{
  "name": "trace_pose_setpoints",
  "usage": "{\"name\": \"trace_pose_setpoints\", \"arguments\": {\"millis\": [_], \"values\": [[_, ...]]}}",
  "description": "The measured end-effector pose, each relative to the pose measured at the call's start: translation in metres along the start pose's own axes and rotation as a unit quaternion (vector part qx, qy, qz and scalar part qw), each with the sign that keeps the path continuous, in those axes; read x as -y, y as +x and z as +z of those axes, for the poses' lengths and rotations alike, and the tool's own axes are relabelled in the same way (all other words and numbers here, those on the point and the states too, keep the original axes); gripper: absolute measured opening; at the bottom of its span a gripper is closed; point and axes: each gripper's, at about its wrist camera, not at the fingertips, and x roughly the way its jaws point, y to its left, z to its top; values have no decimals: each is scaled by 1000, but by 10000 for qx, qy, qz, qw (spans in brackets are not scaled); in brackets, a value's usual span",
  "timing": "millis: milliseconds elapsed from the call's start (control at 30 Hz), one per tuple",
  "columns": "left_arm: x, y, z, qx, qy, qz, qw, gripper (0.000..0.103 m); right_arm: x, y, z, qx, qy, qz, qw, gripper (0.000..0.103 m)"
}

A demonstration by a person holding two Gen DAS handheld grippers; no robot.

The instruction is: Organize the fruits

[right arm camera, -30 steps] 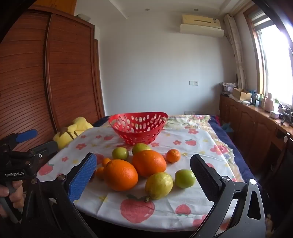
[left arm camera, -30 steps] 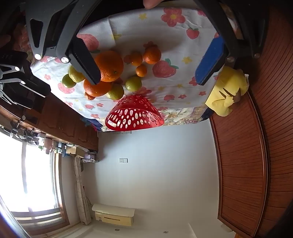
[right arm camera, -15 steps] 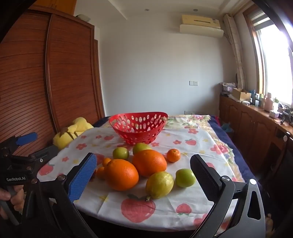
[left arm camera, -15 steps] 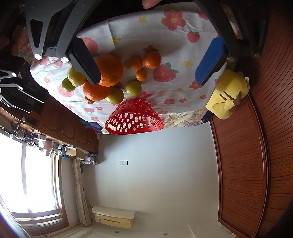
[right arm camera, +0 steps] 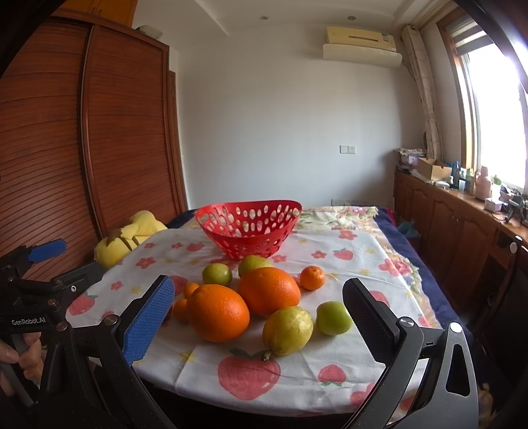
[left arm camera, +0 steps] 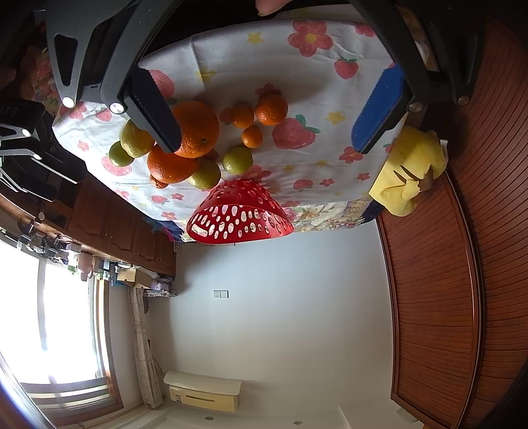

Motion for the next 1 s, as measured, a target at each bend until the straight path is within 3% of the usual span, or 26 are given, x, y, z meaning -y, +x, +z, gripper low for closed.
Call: {"name": "trace_pose_setpoints", "arguments": {"millis": [1000], "values": [[3,-8,5,92,4,-57,9999,103,2,-3,-1,40,1,-23,10000,103]]}}
